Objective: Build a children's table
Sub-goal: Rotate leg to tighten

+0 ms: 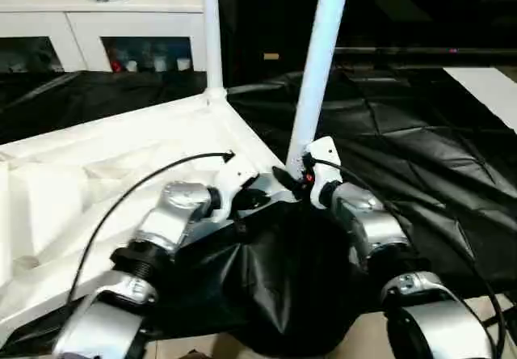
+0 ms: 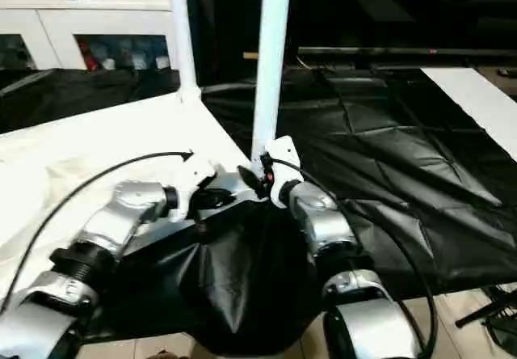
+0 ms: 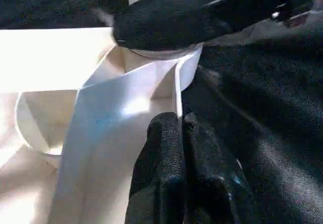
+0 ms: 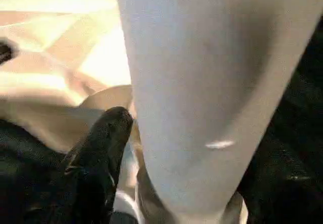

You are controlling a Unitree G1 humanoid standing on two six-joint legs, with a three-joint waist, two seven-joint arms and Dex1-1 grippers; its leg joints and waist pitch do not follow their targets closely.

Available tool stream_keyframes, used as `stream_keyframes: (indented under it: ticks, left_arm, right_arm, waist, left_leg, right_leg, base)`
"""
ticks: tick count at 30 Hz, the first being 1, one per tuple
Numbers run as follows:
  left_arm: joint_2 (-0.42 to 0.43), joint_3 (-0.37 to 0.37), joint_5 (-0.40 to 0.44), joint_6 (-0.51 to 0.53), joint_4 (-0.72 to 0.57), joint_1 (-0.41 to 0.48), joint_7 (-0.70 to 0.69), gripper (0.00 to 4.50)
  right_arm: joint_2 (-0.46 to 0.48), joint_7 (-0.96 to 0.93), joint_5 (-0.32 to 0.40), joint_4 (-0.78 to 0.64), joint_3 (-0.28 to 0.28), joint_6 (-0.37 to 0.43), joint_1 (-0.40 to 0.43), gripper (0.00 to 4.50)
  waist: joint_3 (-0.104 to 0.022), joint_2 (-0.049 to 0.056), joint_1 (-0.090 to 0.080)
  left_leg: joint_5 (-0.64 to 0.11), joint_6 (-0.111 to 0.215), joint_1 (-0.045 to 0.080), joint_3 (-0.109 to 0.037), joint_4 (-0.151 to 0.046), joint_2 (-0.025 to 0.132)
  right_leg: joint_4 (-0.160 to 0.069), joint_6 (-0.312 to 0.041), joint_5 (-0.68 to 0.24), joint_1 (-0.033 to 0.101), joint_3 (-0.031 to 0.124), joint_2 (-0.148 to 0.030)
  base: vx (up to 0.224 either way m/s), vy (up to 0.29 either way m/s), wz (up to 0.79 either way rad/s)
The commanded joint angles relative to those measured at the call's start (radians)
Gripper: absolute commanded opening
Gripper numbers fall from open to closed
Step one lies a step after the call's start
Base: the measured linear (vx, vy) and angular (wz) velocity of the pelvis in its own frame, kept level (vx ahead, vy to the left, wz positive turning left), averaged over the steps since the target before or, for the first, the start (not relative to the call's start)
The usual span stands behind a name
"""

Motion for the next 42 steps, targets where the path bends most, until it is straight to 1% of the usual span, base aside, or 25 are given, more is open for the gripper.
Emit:
stream_keyframes:
  ticks: [1,2,3,4,6,7,8,9,11,14,16,17,19,20,21,22,25,28,29,30,31,32,37,41,42]
  left_arm:
    - [0.003,0.001,-0.024,-0.050,-0.038,0.000,-0.041,0.00]
    - [0.019,0.001,-0.034,-0.061,-0.049,0.008,-0.077,0.00]
    - [0.028,0.000,-0.039,-0.062,-0.058,0.013,-0.097,0.00]
    - [0.036,-0.001,-0.044,-0.062,-0.065,0.017,-0.113,0.00]
    - [0.065,-0.006,-0.053,-0.060,-0.084,0.029,-0.164,0.00]
    - [0.080,-0.008,-0.057,-0.058,-0.091,0.033,-0.185,0.00]
    - [0.095,-0.011,-0.060,-0.058,-0.096,0.037,-0.205,0.00]
    - [0.110,-0.013,-0.064,-0.057,-0.101,0.040,-0.223,0.00]
    - [0.131,-0.016,-0.066,-0.058,-0.105,0.045,-0.246,0.00]
    - [0.165,-0.010,-0.072,-0.062,-0.117,0.056,-0.281,0.00]
    - [0.169,-0.008,-0.073,-0.061,-0.118,0.057,-0.285,0.00]
    - [0.176,-0.005,-0.074,-0.059,-0.122,0.061,-0.290,0.00]
    - [0.181,-0.004,-0.077,-0.055,-0.129,0.064,-0.293,0.00]
    - [0.183,-0.003,-0.079,-0.052,-0.135,0.068,-0.296,0.00]
    - [0.184,-0.003,-0.080,-0.050,-0.137,0.069,-0.298,0.00]
    - [0.185,-0.002,-0.081,-0.048,-0.142,0.072,-0.300,0.00]
    - [0.187,-0.005,-0.086,-0.046,-0.146,0.074,-0.302,0.00]
    - [0.187,-0.006,-0.088,-0.045,-0.147,0.075,-0.304,0.00]
    - [0.187,-0.007,-0.088,-0.045,-0.147,0.076,-0.305,0.00]
    - [0.186,-0.007,-0.088,-0.044,-0.147,0.076,-0.305,0.00]
    - [0.186,-0.008,-0.088,-0.043,-0.148,0.077,-0.305,0.00]
    - [0.186,-0.008,-0.089,-0.043,-0.149,0.077,-0.306,0.00]
    - [0.187,-0.010,-0.091,-0.036,-0.161,0.086,-0.305,0.00]
    - [0.188,-0.011,-0.093,-0.032,-0.166,0.092,-0.306,0.00]
    - [0.189,-0.013,-0.093,-0.031,-0.167,0.094,-0.308,0.00]
  right_arm:
    - [0.013,0.173,0.015,-0.034,0.112,0.018,0.033,3.49]
    - [-0.014,0.224,0.016,-0.056,0.126,0.017,0.043,3.60]
    - [-0.028,0.253,0.017,-0.070,0.133,0.018,0.050,3.74]
    - [-0.040,0.275,0.018,-0.081,0.140,0.018,0.056,3.83]
    - [-0.084,0.345,0.015,-0.115,0.161,0.019,0.072,3.95]
    - [-0.103,0.373,0.010,-0.128,0.170,0.015,0.078,4.15]
    - [-0.121,0.393,0.000,-0.136,0.177,0.006,0.082,4.24]
    - [-0.137,0.409,-0.012,-0.143,0.183,-0.003,0.085,4.30]
    - [-0.152,0.423,-0.022,-0.147,0.184,-0.013,0.084,4.35]
    - [-0.169,0.423,-0.025,-0.156,0.188,-0.027,0.079,4.35]
    - [-0.169,0.426,-0.018,-0.159,0.187,-0.027,0.079,4.35]
    - [-0.169,0.428,-0.015,-0.162,0.188,-0.026,0.079,4.11]
    - [-0.170,0.431,-0.016,-0.164,0.193,-0.029,0.080,4.03]
    - [-0.171,0.433,-0.016,-0.164,0.195,-0.028,0.080,4.00]
    - [-0.172,0.434,-0.015,-0.164,0.196,-0.028,0.080,4.00]
    - [-0.171,0.436,-0.013,-0.163,0.195,-0.030,0.080,3.78]
    - [-0.169,0.440,-0.011,-0.155,0.191,-0.036,0.076,3.61]
    - [-0.169,0.441,-0.006,-0.150,0.192,-0.037,0.074,3.30]
    - [-0.169,0.441,-0.006,-0.149,0.193,-0.037,0.073,3.30]
    - [-0.169,0.440,-0.005,-0.145,0.193,-0.038,0.073,3.11]
    - [-0.169,0.440,-0.005,-0.144,0.193,-0.038,0.072,3.11]
    - [-0.169,0.440,-0.005,-0.142,0.193,-0.038,0.072,2.91]
    - [-0.168,0.440,-0.005,-0.141,0.194,-0.039,0.073,2.61]
    - [-0.166,0.439,-0.005,-0.139,0.195,-0.040,0.073,2.50]
    - [-0.164,0.439,-0.005,-0.138,0.196,-0.040,0.074,2.49]
  waist:
    - [-0.049,-0.003,0.002]
    - [-0.051,-0.005,0.004]
    - [-0.053,-0.001,0.009]
    - [-0.053,0.000,0.008]
    - [-0.056,0.002,0.012]
    - [-0.057,0.002,0.012]
    - [-0.057,0.003,0.011]
    - [-0.058,0.003,0.011]
    - [-0.057,0.003,0.011]
    - [-0.054,0.003,0.010]
    - [-0.052,0.004,0.008]
    - [-0.052,0.003,0.007]
    - [-0.052,0.003,0.007]
    - [-0.053,-0.005,0.006]
    - [-0.053,-0.002,0.008]
    - [-0.054,-0.002,0.007]
    - [-0.054,-0.002,0.008]
    - [-0.054,-0.002,0.008]
    - [-0.054,-0.002,0.008]
    - [-0.054,-0.003,0.008]
    - [-0.054,-0.003,0.008]
    - [-0.054,-0.003,0.008]
    - [-0.055,-0.004,0.009]
    - [-0.056,-0.004,0.009]
    - [-0.056,-0.002,0.009]
  left_leg:
    - [-0.295,0.018,0.016,-0.038,-0.072,0.070]
    - [-0.278,0.025,0.014,-0.037,-0.070,0.069]
    - [-0.245,0.035,0.016,-0.032,-0.066,0.071]
    - [-0.213,0.043,0.013,-0.030,-0.065,0.070]
    - [-0.185,0.050,0.013,-0.029,-0.062,0.072]
    - [-0.172,0.057,0.013,-0.028,-0.059,0.073]
    - [-0.166,0.059,0.011,-0.028,-0.059,0.073]
    - [-0.166,0.062,0.014,-0.027,-0.058,0.072]
    - [-0.167,0.065,0.013,-0.026,-0.057,0.072]
    - [-0.211,0.040,0.017,-0.028,-0.062,0.074]
    - [-0.226,0.030,0.018,-0.028,-0.064,0.075]
    - [-0.235,0.023,0.019,-0.028,-0.065,0.075]
    - [-0.232,0.019,0.018,-0.029,-0.065,0.075]
    - [-0.225,0.021,0.017,-0.028,-0.065,0.074]
    - [-0.220,0.022,0.017,-0.028,-0.064,0.074]
    - [-0.211,0.025,0.018,-0.028,-0.063,0.074]
    - [-0.190,0.034,0.016,-0.027,-0.061,0.073]
    - [-0.189,0.038,0.016,-0.026,-0.060,0.073]
    - [-0.191,0.037,0.017,-0.026,-0.060,0.073]
    - [-0.190,0.036,0.017,-0.027,-0.059,0.073]
    - [-0.191,0.036,0.016,-0.026,-0.060,0.073]
    - [-0.190,0.036,0.017,-0.026,-0.059,0.073]
    - [-0.170,0.046,0.016,-0.026,-0.057,0.072]
    - [-0.172,0.046,0.016,-0.026,-0.056,0.072]
    - [-0.174,0.044,0.016,-0.026,-0.057,0.072]
  right_leg:
    - [-0.089,-0.178,-0.261,0.022,0.050,-0.088]
    - [-0.089,-0.178,-0.248,0.026,0.049,-0.087]
    - [-0.083,-0.188,-0.194,0.026,0.049,-0.085]
    - [-0.075,-0.205,-0.140,0.026,0.046,-0.080]
    - [-0.069,-0.223,-0.085,0.031,0.042,-0.079]
    - [-0.063,-0.237,-0.044,0.030,0.041,-0.078]
    - [-0.060,-0.242,-0.030,0.032,0.040,-0.077]
    - [-0.058,-0.247,-0.018,0.031,0.038,-0.075]
    - [-0.059,-0.257,-0.018,0.031,0.039,-0.077]
    - [-0.066,-0.254,-0.093,0.030,0.039,-0.080]
    - [-0.067,-0.252,-0.112,0.029,0.041,-0.079]
    - [-0.068,-0.250,-0.123,0.028,0.041,-0.080]
    - [-0.067,-0.250,-0.115,0.029,0.041,-0.079]
    - [-0.066,-0.250,-0.106,0.030,0.041,-0.078]
    - [-0.064,-0.252,-0.101,0.031,0.041,-0.080]
    - [-0.063,-0.254,-0.088,0.030,0.041,-0.080]
    - [-0.060,-0.259,-0.060,0.032,0.041,-0.080]
    - [-0.060,-0.260,-0.061,0.032,0.040,-0.079]
    - [-0.060,-0.259,-0.065,0.032,0.040,-0.079]
    - [-0.060,-0.259,-0.066,0.033,0.040,-0.079]
    - [-0.060,-0.259,-0.067,0.032,0.040,-0.079]
    - [-0.060,-0.259,-0.067,0.032,0.040,-0.079]
    - [-0.056,-0.263,-0.039,0.033,0.039,-0.078]
    - [-0.057,-0.264,-0.045,0.034,0.039,-0.078]
    - [-0.057,-0.263,-0.049,0.034,0.039,-0.078]
  base:
    - [0.000,0.000,0.00]
    - [0.000,0.000,0.00]
    - [0.000,0.000,0.00]
    - [0.000,0.000,0.00]
    - [0.000,0.000,0.00]
    - [0.000,0.000,0.00]
    - [0.000,0.000,0.00]
    - [0.000,0.000,0.00]
    - [0.000,0.000,0.00]
    - [0.000,0.000,0.00]
    - [0.000,0.000,0.00]
    - [0.000,0.000,0.00]
    - [0.000,0.000,0.00]
    - [0.000,0.000,0.00]
    - [0.000,0.000,0.00]
    - [0.000,0.000,0.00]
    - [0.000,0.000,0.00]
    - [0.000,0.000,0.00]
    - [0.000,0.000,0.00]
    - [0.000,0.000,0.00]
    - [0.000,0.000,0.00]
    - [0.000,0.000,0.00]
    - [0.000,0.000,0.00]
    - [0.000,0.000,0.00]
    - [0.000,0.000,0.00]
